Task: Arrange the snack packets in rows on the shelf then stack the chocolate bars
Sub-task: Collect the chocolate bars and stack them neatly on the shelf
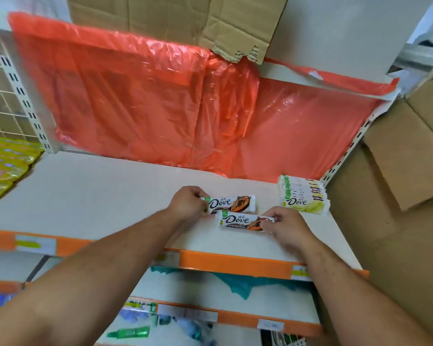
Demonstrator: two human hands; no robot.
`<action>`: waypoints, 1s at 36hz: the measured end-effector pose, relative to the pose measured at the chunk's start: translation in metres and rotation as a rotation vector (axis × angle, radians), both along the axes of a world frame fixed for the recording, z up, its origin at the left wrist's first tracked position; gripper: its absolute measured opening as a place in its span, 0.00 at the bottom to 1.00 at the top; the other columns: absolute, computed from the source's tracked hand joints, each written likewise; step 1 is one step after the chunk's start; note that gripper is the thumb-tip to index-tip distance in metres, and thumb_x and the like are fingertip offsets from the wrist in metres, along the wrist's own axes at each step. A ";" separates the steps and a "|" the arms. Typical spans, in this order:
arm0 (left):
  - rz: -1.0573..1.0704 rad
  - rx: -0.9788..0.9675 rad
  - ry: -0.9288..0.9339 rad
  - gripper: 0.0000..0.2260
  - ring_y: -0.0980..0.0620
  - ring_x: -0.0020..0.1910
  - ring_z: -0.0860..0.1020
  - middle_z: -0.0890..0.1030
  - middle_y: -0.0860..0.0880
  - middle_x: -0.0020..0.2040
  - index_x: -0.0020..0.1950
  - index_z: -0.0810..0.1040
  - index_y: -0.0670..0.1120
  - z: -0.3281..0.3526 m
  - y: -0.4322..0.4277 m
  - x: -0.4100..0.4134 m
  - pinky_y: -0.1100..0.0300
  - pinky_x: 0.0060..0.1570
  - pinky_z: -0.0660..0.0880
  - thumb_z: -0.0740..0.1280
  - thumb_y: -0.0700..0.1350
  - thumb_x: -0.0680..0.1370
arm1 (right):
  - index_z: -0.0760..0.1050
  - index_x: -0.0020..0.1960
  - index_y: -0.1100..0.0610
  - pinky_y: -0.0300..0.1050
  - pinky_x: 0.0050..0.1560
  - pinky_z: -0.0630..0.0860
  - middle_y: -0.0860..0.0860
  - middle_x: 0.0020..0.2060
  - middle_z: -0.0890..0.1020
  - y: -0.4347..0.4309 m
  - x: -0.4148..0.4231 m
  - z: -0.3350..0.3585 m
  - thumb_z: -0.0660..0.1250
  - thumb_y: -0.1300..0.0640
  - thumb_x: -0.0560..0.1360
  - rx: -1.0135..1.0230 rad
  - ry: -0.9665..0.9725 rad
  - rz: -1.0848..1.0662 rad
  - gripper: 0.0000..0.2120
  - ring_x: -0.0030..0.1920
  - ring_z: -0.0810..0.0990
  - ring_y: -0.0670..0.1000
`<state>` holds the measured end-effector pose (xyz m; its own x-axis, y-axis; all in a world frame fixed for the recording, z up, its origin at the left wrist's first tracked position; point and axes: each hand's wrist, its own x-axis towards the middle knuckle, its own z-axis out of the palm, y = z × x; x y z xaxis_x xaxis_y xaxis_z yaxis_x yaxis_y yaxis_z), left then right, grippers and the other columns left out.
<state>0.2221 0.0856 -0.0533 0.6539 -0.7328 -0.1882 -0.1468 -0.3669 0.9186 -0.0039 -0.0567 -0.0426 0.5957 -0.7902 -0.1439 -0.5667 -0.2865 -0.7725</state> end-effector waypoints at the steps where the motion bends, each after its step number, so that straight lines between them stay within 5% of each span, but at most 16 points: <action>1: 0.006 -0.008 0.006 0.10 0.45 0.37 0.81 0.83 0.45 0.36 0.38 0.80 0.44 0.003 0.013 0.011 0.53 0.41 0.79 0.65 0.30 0.72 | 0.82 0.39 0.51 0.45 0.36 0.67 0.50 0.33 0.76 0.011 0.011 0.002 0.74 0.59 0.72 0.001 -0.006 0.008 0.05 0.34 0.73 0.51; 10: 0.093 -0.024 0.039 0.07 0.54 0.24 0.74 0.79 0.42 0.32 0.46 0.80 0.36 0.021 0.131 0.099 0.64 0.27 0.70 0.64 0.29 0.74 | 0.83 0.38 0.50 0.48 0.38 0.72 0.53 0.35 0.81 0.103 0.106 0.014 0.74 0.60 0.72 -0.003 -0.041 0.102 0.06 0.35 0.76 0.52; 21: 0.192 -0.007 0.028 0.09 0.49 0.29 0.74 0.79 0.42 0.32 0.41 0.80 0.41 0.018 0.202 0.176 0.61 0.30 0.69 0.64 0.30 0.76 | 0.82 0.39 0.52 0.45 0.37 0.70 0.49 0.30 0.77 0.150 0.195 0.011 0.74 0.62 0.72 -0.027 -0.043 0.233 0.06 0.34 0.74 0.51; 26: 0.224 0.027 0.007 0.10 0.48 0.31 0.73 0.79 0.43 0.34 0.40 0.79 0.43 0.018 0.200 0.204 0.61 0.31 0.69 0.63 0.31 0.76 | 0.82 0.41 0.55 0.39 0.31 0.62 0.46 0.27 0.70 0.142 0.232 0.008 0.74 0.63 0.73 -0.023 -0.053 0.298 0.05 0.30 0.67 0.47; 36: 0.280 0.120 -0.047 0.10 0.47 0.32 0.74 0.81 0.43 0.34 0.40 0.80 0.43 0.021 0.206 0.257 0.58 0.34 0.71 0.63 0.31 0.74 | 0.82 0.39 0.52 0.41 0.33 0.65 0.49 0.32 0.75 0.138 0.302 0.000 0.75 0.62 0.72 0.072 -0.091 0.363 0.07 0.31 0.70 0.48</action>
